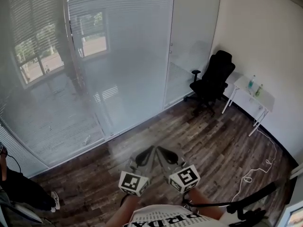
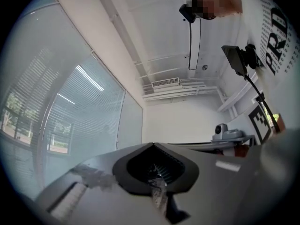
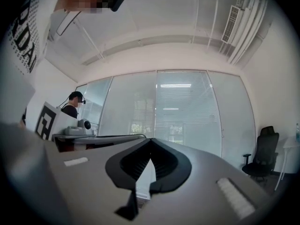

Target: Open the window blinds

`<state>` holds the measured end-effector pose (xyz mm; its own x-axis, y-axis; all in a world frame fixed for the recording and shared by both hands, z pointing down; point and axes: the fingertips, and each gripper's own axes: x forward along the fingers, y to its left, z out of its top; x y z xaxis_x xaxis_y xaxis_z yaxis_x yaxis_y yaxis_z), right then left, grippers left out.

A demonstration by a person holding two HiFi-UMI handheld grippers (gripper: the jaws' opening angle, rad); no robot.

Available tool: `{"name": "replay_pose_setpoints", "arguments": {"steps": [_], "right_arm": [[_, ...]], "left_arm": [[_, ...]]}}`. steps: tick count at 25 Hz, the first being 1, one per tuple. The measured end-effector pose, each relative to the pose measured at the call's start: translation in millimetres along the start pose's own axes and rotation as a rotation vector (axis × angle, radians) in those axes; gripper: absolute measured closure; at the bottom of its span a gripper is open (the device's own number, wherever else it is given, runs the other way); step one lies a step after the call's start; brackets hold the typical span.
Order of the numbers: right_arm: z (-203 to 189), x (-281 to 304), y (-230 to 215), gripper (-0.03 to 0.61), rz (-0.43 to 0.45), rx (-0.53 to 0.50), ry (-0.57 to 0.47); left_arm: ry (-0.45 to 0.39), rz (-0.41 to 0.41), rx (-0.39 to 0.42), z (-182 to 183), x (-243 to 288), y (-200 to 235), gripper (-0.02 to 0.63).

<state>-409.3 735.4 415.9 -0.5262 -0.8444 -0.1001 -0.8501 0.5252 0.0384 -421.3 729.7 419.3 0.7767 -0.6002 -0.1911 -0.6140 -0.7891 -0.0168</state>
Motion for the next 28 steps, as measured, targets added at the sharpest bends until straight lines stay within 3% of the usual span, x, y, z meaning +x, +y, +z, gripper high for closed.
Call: {"name": "replay_pose_setpoints", "arguments": {"steps": [15, 28], "right_arm": [[-10.9, 15.4, -15.3, 0.574, -0.040, 0.042, 0.024], [-14.7, 53.5, -73.8, 0.574, -0.003, 0.067, 0.015]], "left_arm": [[0.041, -0.001, -0.009, -10.8, 15.1, 15.5, 0.623], [0.059, 0.018, 0.007, -21.5, 76.6, 47.3, 0.624]]}}
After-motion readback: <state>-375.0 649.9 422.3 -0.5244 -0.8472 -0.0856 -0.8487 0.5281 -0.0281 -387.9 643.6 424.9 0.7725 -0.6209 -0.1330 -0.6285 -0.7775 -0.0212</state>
